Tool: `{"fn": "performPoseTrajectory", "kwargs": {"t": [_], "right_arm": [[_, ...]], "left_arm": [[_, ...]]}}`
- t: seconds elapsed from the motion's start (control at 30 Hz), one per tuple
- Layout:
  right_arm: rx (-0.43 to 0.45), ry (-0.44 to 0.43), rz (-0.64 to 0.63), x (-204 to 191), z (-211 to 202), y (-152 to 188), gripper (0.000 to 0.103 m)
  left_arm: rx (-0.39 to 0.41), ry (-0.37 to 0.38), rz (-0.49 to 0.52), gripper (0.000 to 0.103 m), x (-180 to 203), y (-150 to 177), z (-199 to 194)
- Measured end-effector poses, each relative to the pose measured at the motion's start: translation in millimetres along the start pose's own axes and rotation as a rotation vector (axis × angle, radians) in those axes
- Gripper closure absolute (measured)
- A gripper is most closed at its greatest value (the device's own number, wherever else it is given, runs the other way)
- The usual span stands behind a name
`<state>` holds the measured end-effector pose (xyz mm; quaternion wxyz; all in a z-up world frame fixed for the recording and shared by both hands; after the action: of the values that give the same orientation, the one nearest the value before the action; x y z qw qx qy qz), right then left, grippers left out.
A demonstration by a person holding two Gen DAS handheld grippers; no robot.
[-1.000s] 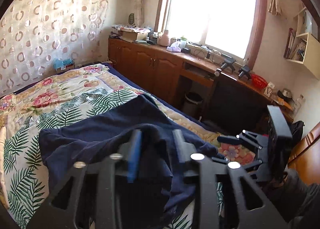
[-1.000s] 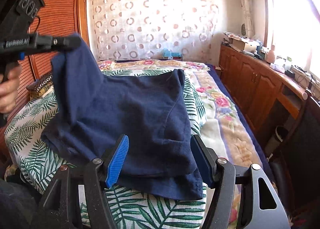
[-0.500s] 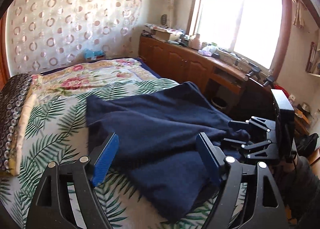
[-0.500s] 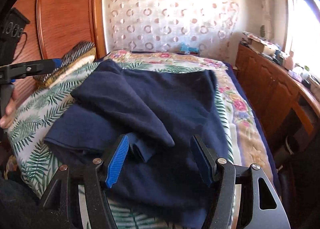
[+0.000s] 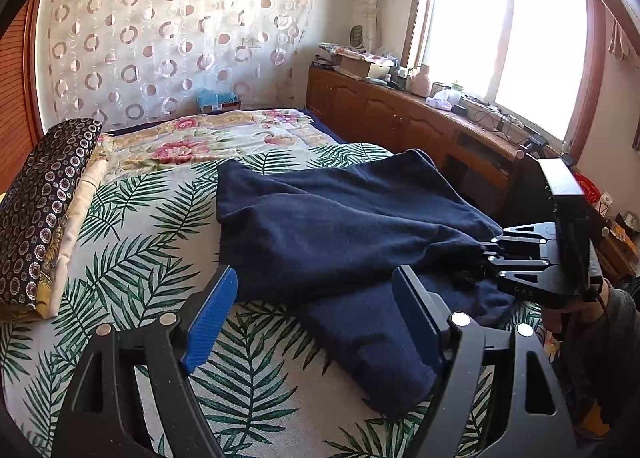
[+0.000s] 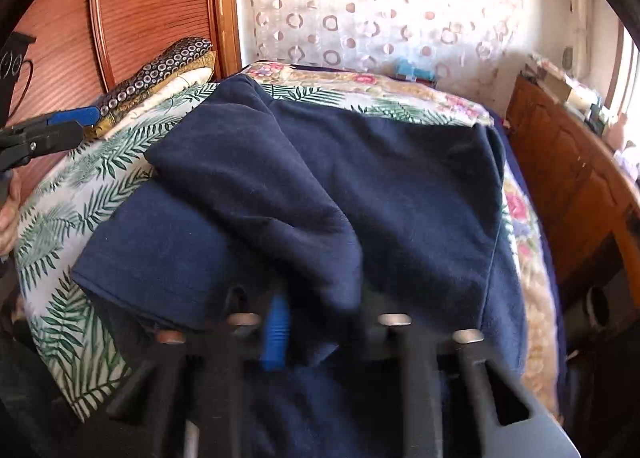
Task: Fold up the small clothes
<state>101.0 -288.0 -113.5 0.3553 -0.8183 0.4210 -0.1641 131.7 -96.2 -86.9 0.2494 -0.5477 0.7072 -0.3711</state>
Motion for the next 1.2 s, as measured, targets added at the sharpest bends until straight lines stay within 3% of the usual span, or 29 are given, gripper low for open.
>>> {"fn": "performPoseTrajectory", "kwargs": {"t": [0.3,0.5,0.83,1.07,1.2], "right_arm": [[0.204,0.026,-0.037,-15,-66,-19,0.095],[0.269,0.064,-0.031,-10,-111,-13,0.095],[0.066,0.141,0.098,31,-71,60,0.095],[0.061,0.122,0.151,27,-69,64,0.095],[0.053,0.121,0.163,34,-63,57,0.083]], "left_arm": [[0.015,-0.004,-0.019,0.023,-5,3,-4],[0.035,0.004,-0.008,0.023,2,2,-12],[0.057,-0.009,0.000,0.023,5,0,-15],[0.068,-0.036,-0.014,0.023,1,1,-15],[0.069,-0.040,-0.020,0.023,-2,2,-15]]}}
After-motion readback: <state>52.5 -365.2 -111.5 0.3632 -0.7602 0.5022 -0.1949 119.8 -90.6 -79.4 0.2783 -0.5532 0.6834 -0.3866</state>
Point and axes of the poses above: each gripper's, at about its wrist camera, not at the fingertips, and z roughly the way its jaws point, x to its right, y to its underside, the point moved 6 cm from there along z, roughly the way its jaws point, and after that the axes turned 9 degrees about -y, right-handed, at the moved point
